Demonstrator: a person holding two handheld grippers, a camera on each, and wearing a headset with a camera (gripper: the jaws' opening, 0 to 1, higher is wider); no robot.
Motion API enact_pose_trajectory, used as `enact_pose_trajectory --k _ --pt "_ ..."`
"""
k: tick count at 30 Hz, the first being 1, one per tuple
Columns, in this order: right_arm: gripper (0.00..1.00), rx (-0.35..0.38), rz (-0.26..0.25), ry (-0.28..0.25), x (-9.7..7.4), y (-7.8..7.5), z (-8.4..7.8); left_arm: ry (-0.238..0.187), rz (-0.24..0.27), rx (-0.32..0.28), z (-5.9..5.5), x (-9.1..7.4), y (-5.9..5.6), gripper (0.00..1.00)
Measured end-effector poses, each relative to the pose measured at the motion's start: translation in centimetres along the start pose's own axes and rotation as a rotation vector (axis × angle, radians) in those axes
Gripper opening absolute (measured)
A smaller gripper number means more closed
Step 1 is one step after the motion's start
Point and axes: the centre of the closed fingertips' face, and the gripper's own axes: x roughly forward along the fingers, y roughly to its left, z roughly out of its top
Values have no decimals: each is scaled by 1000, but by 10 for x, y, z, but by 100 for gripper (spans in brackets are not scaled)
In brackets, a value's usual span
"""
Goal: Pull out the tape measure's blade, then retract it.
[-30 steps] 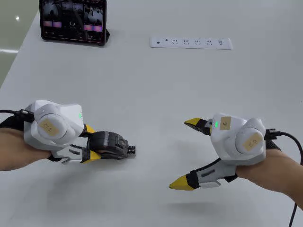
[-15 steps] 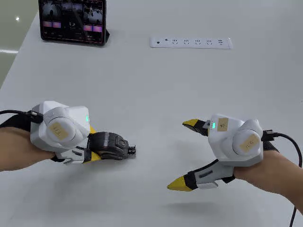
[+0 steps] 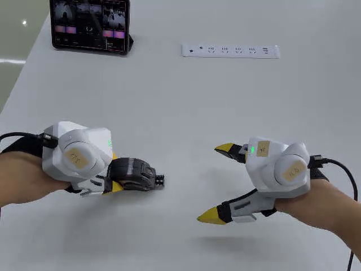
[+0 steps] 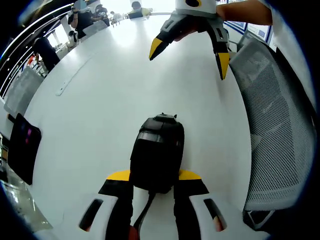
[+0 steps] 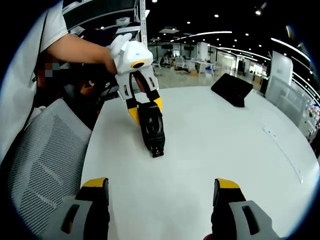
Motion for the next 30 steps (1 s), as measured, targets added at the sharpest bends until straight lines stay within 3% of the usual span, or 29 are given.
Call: enact_pose_trajectory --k 14,30 --pt "65 -6 13 -16 19 -8 4 -7 4 -5 -2 1 1 25" --pt "55 1 42 -43 36 -5 11 -10 4 -11 -2 2 2 25"
